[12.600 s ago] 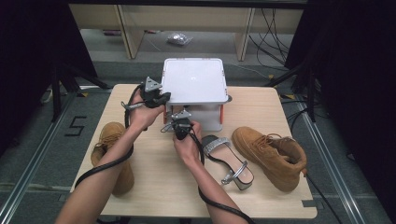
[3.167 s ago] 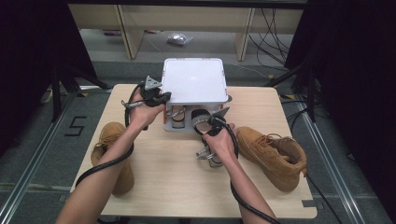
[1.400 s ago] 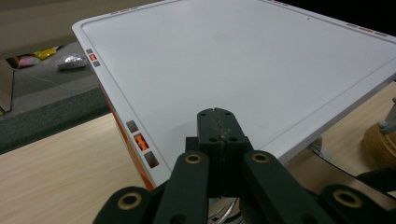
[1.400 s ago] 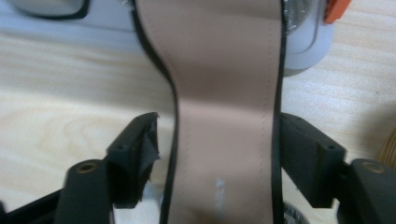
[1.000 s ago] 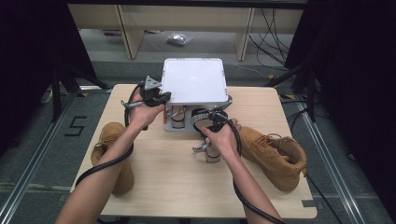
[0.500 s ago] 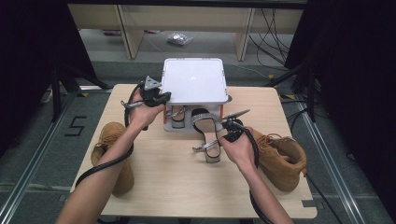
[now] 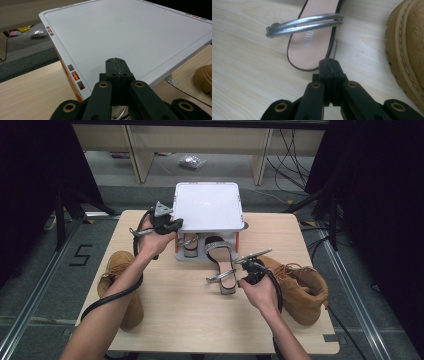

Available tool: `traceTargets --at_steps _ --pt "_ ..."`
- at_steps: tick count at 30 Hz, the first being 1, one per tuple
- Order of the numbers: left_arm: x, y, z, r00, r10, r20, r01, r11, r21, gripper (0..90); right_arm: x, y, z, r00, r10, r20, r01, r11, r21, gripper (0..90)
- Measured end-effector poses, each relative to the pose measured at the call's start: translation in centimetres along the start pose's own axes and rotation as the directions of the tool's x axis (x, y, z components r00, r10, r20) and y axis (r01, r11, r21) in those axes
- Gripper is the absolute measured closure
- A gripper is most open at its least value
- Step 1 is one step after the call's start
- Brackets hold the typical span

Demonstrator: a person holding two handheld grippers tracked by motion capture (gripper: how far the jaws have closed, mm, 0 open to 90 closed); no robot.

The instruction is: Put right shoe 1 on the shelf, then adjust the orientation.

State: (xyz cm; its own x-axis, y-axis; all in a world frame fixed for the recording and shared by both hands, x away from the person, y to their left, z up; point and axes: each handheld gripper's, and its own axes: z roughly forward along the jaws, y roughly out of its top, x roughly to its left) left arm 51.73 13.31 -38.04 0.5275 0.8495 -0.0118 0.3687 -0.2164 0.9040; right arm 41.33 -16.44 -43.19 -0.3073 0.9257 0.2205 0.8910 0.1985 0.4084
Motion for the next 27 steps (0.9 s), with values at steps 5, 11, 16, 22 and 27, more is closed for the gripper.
traceTargets --at_steps 5,11,16,22,27 --pt "0.0 0.0 0.0 1.0000 -0.001 0.000 0.001 1.0000 -0.002 89.8 -0.3 -1.0 0.1 0.9999 -0.015 0.000 0.015 1.000 -0.004 90.0" --pt "0.0 -0.1 0.0 1.0000 0.001 0.000 -0.001 1.0000 -0.005 89.8 -0.3 -2.2 0.6 0.9998 -0.018 -0.001 0.018 1.000 0.009 90.0" --pt "0.0 0.0 0.0 1.0000 0.003 -0.001 -0.003 1.0000 -0.001 89.8 0.0 -2.9 1.3 0.9998 -0.019 -0.004 0.019 0.999 0.026 90.0" --pt "0.0 0.0 0.0 1.0000 0.001 0.003 -0.001 1.0000 -0.004 89.8 0.8 -3.0 1.7 0.9995 -0.029 -0.012 0.030 0.999 0.038 90.0" --pt "0.0 0.0 0.0 1.0000 0.002 0.002 -0.002 1.0000 -0.003 89.8 1.3 -3.0 2.2 0.9991 -0.042 -0.006 0.042 0.998 0.044 90.0"
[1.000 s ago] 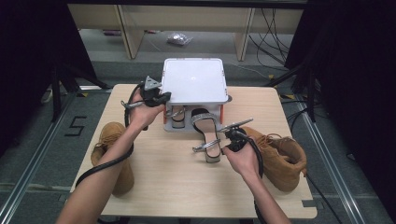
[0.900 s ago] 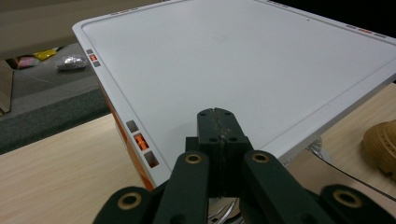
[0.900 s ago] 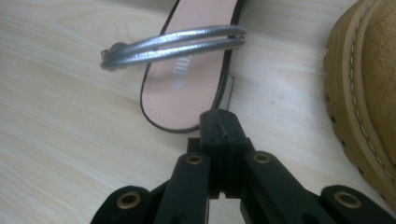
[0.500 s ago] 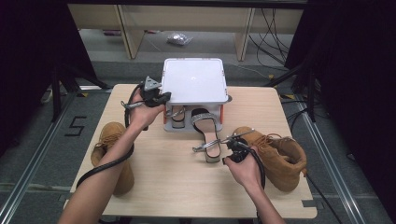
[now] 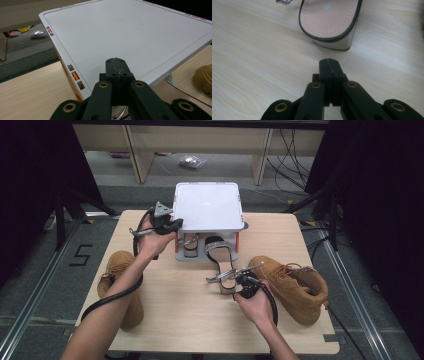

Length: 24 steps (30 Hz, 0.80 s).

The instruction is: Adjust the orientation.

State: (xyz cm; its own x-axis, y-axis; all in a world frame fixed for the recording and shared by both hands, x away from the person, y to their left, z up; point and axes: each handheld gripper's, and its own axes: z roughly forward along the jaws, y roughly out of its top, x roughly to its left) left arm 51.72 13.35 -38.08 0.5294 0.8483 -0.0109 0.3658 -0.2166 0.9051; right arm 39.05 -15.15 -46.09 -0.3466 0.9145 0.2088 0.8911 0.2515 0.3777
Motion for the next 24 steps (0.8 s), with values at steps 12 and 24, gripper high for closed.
traceTargets --at_steps 12,24 --pt "0.0 0.1 0.0 1.0000 0.001 0.003 -0.001 1.0000 0.006 89.8 0.6 0.1 1.3 0.9999 -0.011 0.009 0.011 0.999 -0.032 90.0" --pt "0.0 0.1 0.0 1.0000 0.000 0.003 0.000 1.0000 0.006 89.8 0.9 0.3 1.5 0.9992 -0.029 0.028 0.031 0.998 -0.056 90.0"
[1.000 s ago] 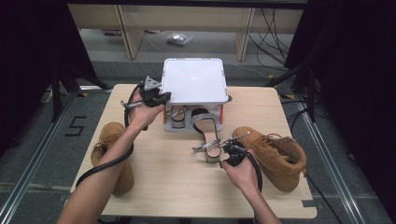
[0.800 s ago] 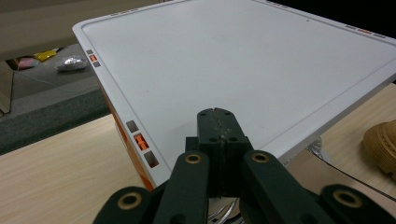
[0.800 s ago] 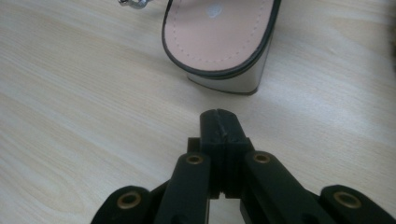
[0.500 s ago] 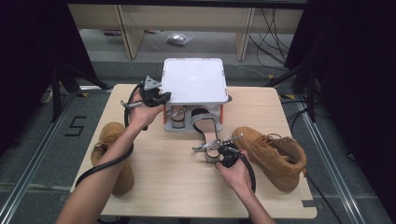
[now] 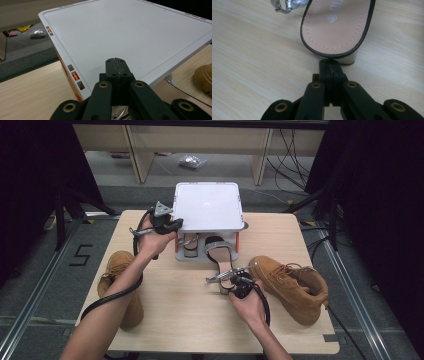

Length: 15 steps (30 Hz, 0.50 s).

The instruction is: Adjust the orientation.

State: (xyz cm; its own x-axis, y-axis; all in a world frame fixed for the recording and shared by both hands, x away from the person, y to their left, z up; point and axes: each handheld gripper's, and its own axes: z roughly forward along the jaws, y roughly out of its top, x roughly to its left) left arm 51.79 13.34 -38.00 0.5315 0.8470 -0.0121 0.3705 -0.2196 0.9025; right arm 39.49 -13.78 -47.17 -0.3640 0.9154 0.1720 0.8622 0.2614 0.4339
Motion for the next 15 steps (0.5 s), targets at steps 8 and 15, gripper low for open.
traceTargets --at_steps 8,15 --pt "0.0 0.0 0.0 1.0000 0.002 -0.003 -0.002 1.0000 -0.001 89.8 0.5 0.5 0.3 0.9998 -0.006 -0.018 0.006 1.000 0.010 90.0" --pt "0.0 0.0 0.0 1.0000 0.003 -0.001 -0.003 1.0000 0.001 89.8 0.9 1.0 0.6 0.9997 -0.004 -0.025 0.004 1.000 0.000 90.0"
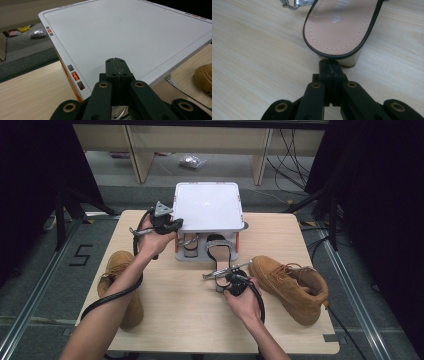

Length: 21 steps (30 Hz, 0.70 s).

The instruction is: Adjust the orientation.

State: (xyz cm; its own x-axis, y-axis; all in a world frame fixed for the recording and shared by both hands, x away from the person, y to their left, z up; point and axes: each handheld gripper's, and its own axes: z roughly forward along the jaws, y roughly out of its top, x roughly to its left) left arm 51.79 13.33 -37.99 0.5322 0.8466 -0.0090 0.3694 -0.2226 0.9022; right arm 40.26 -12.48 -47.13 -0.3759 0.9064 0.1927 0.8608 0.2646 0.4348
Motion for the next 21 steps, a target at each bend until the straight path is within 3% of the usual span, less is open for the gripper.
traceTargets --at_steps 9,10,12,15,21 --pt "0.0 0.0 0.0 1.0000 -0.003 -0.001 0.003 1.0000 -0.002 89.8 0.6 1.2 0.2 0.9997 -0.010 -0.021 0.010 1.000 -0.022 90.0" --pt "0.0 0.0 0.0 1.0000 -0.003 -0.001 0.003 1.0000 -0.003 89.8 0.8 1.3 0.3 0.9997 0.011 -0.021 -0.011 1.000 -0.016 90.0" --pt "0.0 0.0 0.0 1.0000 -0.001 -0.001 0.001 1.0000 -0.002 89.8 0.8 1.6 0.5 0.9997 -0.018 -0.017 0.018 0.999 -0.039 90.0" --pt "0.0 0.0 0.0 1.0000 -0.001 -0.001 0.001 1.0000 -0.002 89.8 1.0 1.9 0.6 0.9998 -0.007 -0.019 0.006 0.999 -0.041 90.0" --pt "0.0 -0.1 0.0 1.0000 -0.004 -0.002 0.004 1.0000 -0.004 89.8 0.7 2.6 0.6 0.9991 -0.044 -0.001 0.043 0.994 -0.096 90.0"
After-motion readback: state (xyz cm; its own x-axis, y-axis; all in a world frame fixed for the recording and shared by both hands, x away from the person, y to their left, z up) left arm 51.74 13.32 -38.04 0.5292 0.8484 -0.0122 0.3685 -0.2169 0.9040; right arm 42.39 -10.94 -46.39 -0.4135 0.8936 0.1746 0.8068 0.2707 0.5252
